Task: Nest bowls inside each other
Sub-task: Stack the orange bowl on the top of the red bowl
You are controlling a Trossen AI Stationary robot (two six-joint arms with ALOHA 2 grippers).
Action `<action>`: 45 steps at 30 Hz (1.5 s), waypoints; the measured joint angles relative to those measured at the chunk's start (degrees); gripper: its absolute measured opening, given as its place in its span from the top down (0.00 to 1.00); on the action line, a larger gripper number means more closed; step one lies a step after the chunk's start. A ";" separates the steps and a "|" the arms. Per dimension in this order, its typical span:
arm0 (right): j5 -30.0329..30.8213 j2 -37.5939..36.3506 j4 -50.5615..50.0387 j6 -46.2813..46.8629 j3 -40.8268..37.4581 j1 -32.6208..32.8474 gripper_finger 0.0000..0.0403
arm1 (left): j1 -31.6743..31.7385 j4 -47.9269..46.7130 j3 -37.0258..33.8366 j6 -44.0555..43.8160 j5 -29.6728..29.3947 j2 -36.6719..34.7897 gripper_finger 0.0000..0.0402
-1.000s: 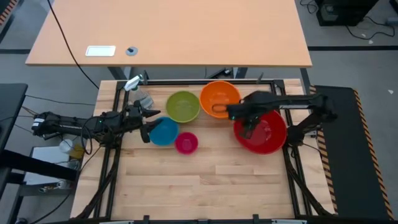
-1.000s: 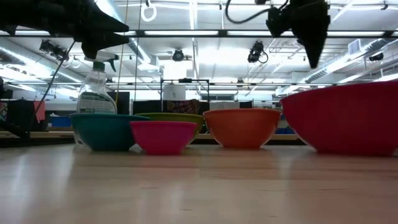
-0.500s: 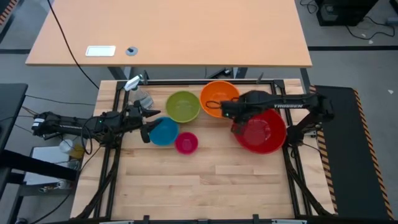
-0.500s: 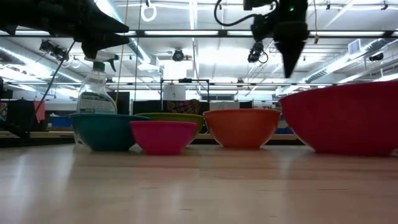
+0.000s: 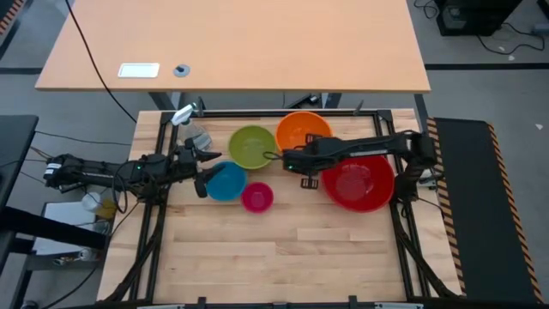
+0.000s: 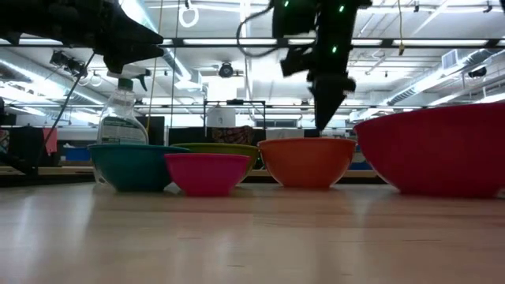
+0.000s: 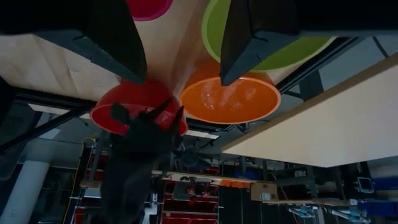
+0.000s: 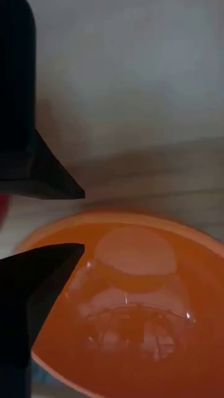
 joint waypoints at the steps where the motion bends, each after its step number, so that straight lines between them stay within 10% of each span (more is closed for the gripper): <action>1: 1.42 1.11 0.00 -0.41 0.18 -0.09 0.66 | 0.00 0.03 0.00 0.00 0.00 0.00 0.48; 11: 2.00 7.46 -0.20 -0.22 0.50 -3.26 0.62 | 0.02 0.04 -0.02 0.35 0.00 0.00 0.48; 22: 0.89 6.95 0.85 -0.62 0.48 -4.43 0.94 | 0.01 0.38 -0.04 1.14 0.00 -0.02 0.48; 33: 13.42 5.27 -17.33 9.57 12.54 -1.65 0.94 | -0.02 0.26 -0.04 1.34 0.00 -0.15 0.48; 45: -4.65 -5.41 -28.32 35.65 8.48 13.58 0.93 | -0.09 0.38 -0.04 -0.50 0.03 -0.15 0.48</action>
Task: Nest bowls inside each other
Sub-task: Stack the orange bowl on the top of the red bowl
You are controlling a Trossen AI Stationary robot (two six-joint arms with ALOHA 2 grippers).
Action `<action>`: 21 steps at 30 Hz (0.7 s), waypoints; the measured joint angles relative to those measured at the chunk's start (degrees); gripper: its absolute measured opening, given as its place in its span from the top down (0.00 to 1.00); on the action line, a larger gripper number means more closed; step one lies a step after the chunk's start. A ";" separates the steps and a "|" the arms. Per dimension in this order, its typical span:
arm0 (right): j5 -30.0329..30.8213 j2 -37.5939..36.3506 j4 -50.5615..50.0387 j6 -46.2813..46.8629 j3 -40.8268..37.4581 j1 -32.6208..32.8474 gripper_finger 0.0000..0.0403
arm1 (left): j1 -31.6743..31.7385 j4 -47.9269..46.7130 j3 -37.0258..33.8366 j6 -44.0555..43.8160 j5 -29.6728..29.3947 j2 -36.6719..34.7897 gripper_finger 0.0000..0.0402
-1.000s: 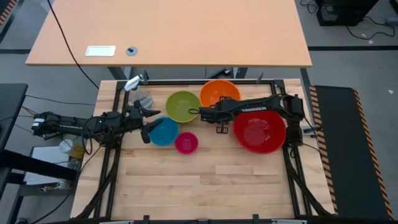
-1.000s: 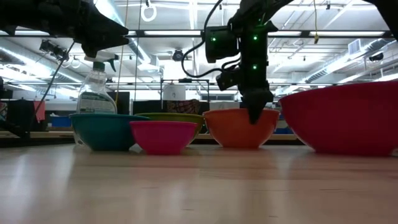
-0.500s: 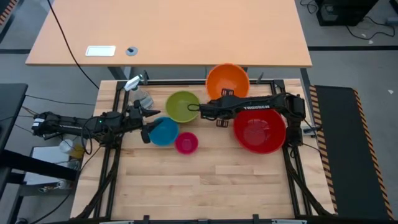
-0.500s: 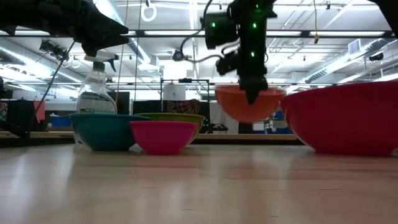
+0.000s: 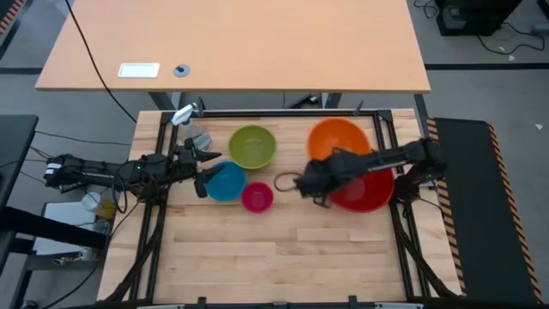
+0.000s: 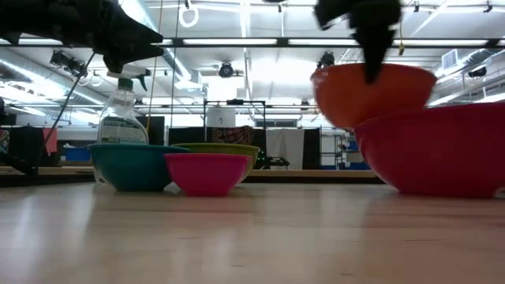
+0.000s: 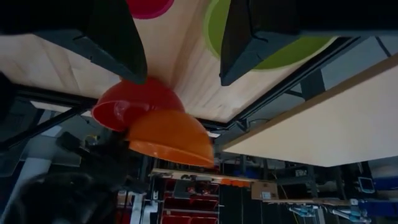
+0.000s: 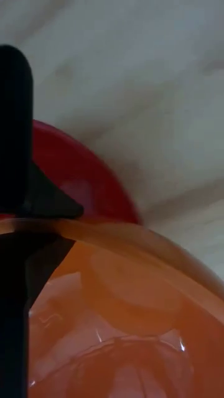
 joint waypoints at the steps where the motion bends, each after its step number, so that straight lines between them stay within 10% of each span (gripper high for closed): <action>1: -0.97 -1.31 -0.04 2.41 -1.99 0.86 0.93 | 0.00 -0.01 0.00 -0.10 0.01 0.00 0.48; 21: -11.52 -8.67 25.28 5.65 -28.75 5.16 0.75 | -0.04 0.33 0.00 -0.66 0.44 0.02 0.48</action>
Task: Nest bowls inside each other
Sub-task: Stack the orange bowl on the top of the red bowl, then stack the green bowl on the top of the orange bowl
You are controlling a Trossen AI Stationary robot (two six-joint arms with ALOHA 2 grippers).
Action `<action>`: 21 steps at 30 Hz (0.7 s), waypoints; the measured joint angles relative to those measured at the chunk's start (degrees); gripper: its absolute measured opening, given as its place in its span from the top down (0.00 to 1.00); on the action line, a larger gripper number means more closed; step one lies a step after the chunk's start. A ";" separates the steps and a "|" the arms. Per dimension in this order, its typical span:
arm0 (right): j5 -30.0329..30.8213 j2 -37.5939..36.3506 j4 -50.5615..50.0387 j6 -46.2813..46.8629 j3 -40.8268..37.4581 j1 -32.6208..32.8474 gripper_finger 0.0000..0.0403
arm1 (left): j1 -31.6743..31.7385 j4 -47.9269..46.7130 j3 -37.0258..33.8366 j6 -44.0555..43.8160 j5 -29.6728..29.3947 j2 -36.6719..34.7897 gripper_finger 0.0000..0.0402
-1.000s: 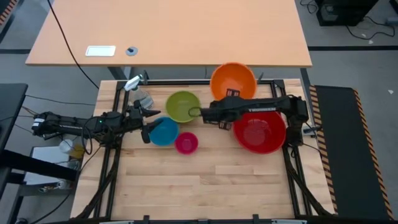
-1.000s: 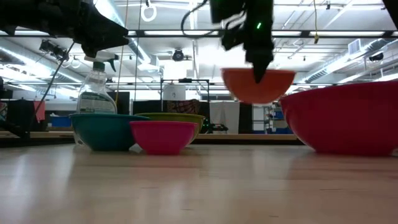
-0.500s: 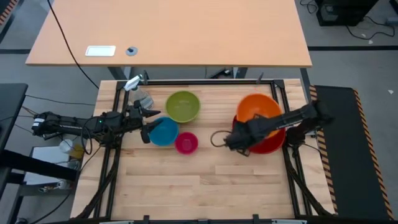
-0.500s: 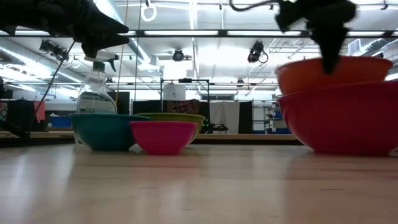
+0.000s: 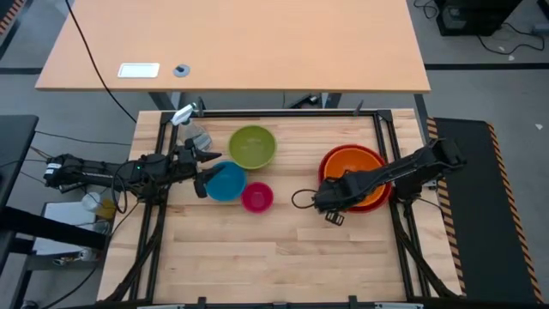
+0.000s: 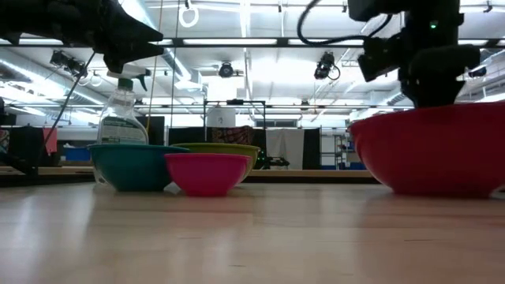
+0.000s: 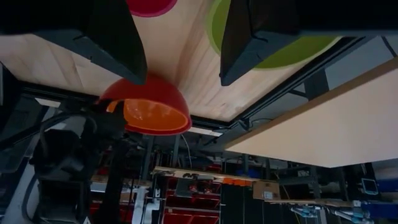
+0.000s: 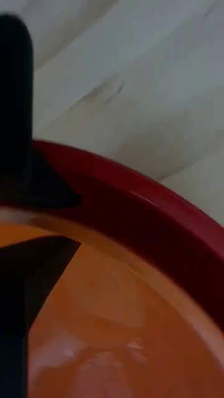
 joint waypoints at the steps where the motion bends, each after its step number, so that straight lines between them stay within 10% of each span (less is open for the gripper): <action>1: -0.62 0.00 1.49 -0.66 0.31 -0.29 0.71 | 0.00 0.00 0.00 0.02 0.01 0.00 0.48; 11: -7.56 0.02 -3.72 -1.28 10.75 -3.64 0.48 | 0.00 -0.04 0.00 0.07 0.01 -0.02 0.48; 21: 7.35 1.94 4.32 -13.12 21.49 -8.41 0.48 | 0.00 -0.14 0.00 -0.60 0.01 0.00 0.48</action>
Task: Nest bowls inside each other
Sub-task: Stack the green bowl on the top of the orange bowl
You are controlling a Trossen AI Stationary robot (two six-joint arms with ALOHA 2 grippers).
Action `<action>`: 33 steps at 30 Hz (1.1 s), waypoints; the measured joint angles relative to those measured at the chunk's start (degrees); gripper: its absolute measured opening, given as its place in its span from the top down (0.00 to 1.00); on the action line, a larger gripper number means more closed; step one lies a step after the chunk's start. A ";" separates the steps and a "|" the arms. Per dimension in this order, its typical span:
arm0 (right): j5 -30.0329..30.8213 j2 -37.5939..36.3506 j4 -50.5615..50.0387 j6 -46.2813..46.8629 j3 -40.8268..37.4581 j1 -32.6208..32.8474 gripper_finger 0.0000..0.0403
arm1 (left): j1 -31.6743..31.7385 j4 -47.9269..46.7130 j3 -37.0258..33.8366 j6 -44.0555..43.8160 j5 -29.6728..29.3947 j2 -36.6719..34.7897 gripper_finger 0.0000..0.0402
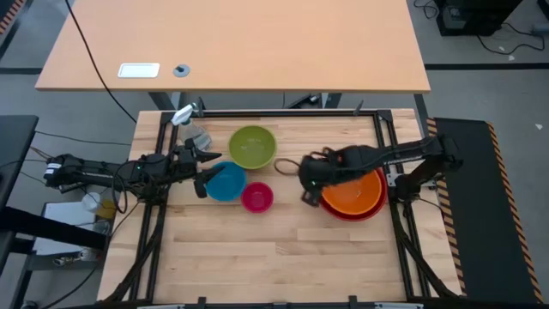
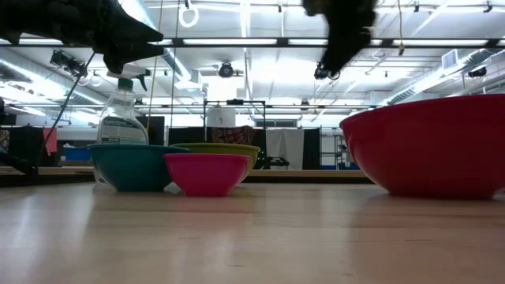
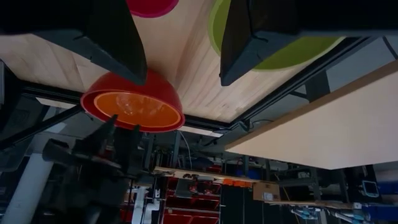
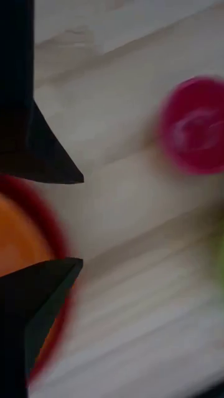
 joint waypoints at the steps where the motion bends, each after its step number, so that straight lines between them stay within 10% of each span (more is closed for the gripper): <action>1: -0.12 0.63 2.67 -2.84 0.36 -1.02 0.48 | 0.00 -0.01 0.00 -0.02 0.00 0.00 0.48; 15: -1.20 20.29 26.05 -43.91 6.95 -11.21 0.50 | 0.31 -2.51 0.00 1.17 0.02 0.02 0.48; 33: -3.87 32.73 26.99 -53.71 10.81 -16.84 0.67 | 0.31 -3.41 0.00 1.75 0.02 0.00 0.48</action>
